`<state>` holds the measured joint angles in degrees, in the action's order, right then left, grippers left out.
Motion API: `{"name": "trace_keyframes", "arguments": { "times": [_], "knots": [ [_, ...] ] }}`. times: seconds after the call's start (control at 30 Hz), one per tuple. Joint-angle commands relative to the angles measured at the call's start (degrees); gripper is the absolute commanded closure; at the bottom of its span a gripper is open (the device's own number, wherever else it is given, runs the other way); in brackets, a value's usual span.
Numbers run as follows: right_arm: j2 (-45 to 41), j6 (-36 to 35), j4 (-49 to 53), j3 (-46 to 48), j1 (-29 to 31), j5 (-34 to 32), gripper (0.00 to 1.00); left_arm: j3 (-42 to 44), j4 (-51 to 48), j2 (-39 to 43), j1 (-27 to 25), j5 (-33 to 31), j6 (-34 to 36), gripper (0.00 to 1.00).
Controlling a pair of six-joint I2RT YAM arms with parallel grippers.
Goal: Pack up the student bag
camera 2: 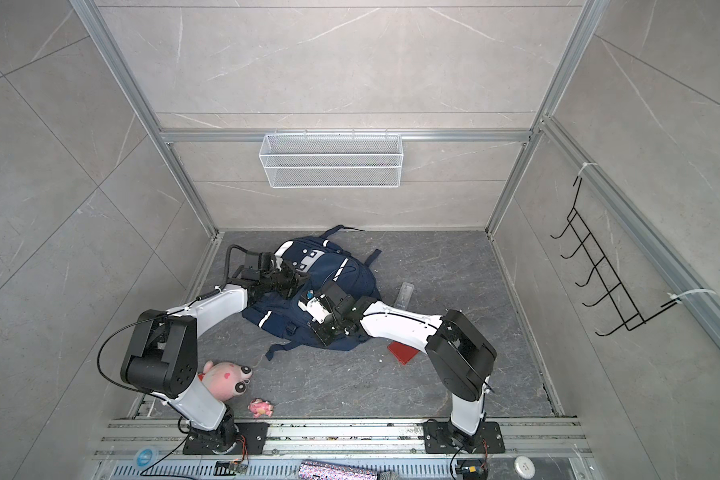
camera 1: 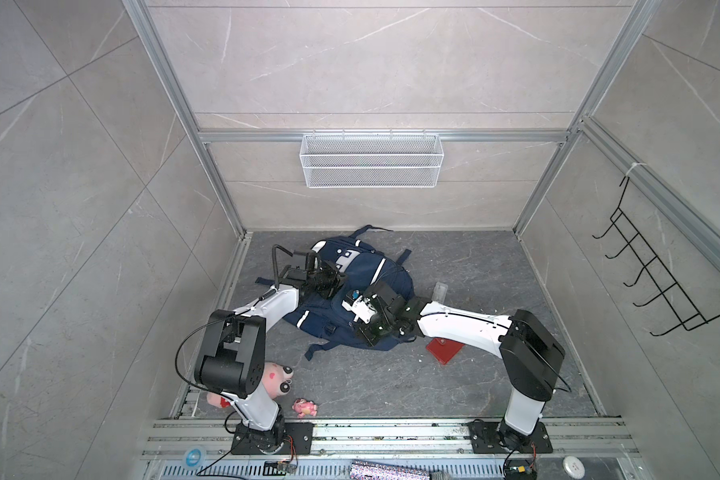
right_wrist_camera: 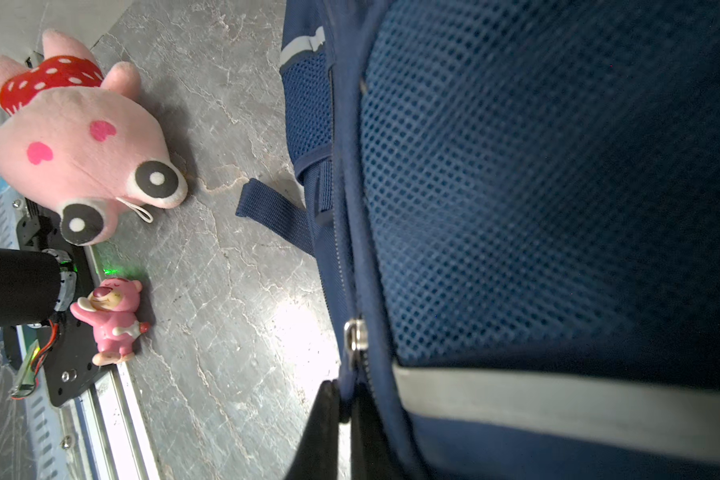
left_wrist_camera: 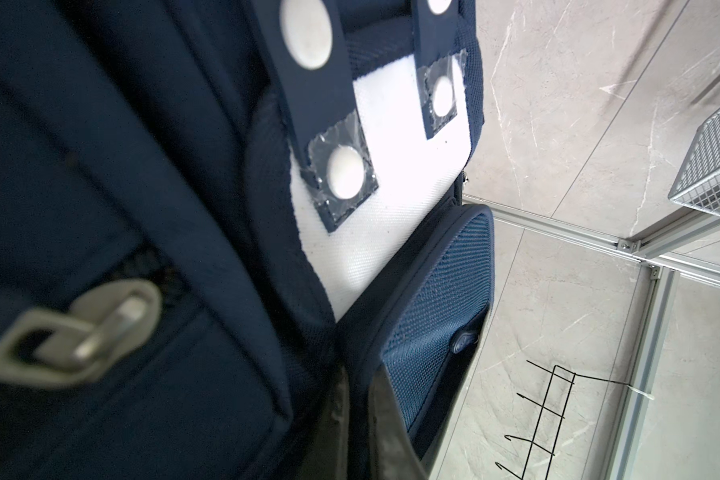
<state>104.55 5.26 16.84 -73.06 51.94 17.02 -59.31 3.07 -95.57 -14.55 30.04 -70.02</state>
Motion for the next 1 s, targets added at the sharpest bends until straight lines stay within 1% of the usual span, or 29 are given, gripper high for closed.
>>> {"name": "trace_keyframes", "arguments": {
  "times": [0.0,0.1,0.13,0.2,0.27,0.33,0.43,0.53,0.57,0.77,0.83,0.87,0.97],
  "knots": [
    [-3.6,1.1,-2.6,0.7,1.1,1.7,0.81,-2.3,0.8,4.4,-0.6,0.3,2.4,1.00],
    [-6.2,2.6,-2.4,2.4,0.7,0.1,0.75,-3.1,-3.2,4.6,-0.6,-0.8,5.7,1.00],
    [-7.1,3.1,-2.1,3.0,0.4,-0.2,0.70,-3.2,-4.3,4.8,-0.5,-1.2,6.5,0.99],
    [-9.1,4.6,-1.7,4.2,-0.3,-0.8,0.64,-2.9,-5.4,5.0,-0.3,-1.7,7.4,0.94],
    [-11.8,6.9,-1.3,5.6,-1.4,-1.4,0.58,-2.5,-5.6,5.1,0.0,-1.7,8.1,0.84],
    [-14.5,10.4,-1.5,6.9,-3.4,-1.9,0.53,-3.0,-7.1,5.2,0.2,-1.7,10.2,0.65],
    [-18.6,14.9,-1.5,8.4,-8.1,-1.8,0.46,-5.6,-12.1,5.1,0.4,-2.1,15.0,0.53],
    [-20.9,16.6,0.6,8.1,-12.8,-2.8,0.41,-9.1,-18.7,5.1,0.3,-3.9,21.3,0.40],
    [-21.1,16.5,2.4,7.3,-14.6,-3.1,0.41,-10.7,-21.5,5.0,0.3,-4.9,23.7,0.35],
    [-21.0,13.5,13.0,2.5,-23.0,-7.9,0.38,-19.1,-34.9,5.4,-0.2,-12.0,36.9,0.15],
    [-20.5,13.5,16.2,1.3,-26.1,-9.8,0.13,-22.1,-38.9,5.0,-1.1,-14.2,41.3,0.12],
    [-20.1,13.6,17.2,1.1,-27.5,-9.8,0.02,-23.4,-40.4,4.7,-1.8,-15.1,43.0,0.09],
    [-19.2,13.8,18.6,0.9,-31.7,-8.8,0.00,-26.9,-44.2,3.4,-5.0,-17.2,46.8,0.08]
  ]
}}
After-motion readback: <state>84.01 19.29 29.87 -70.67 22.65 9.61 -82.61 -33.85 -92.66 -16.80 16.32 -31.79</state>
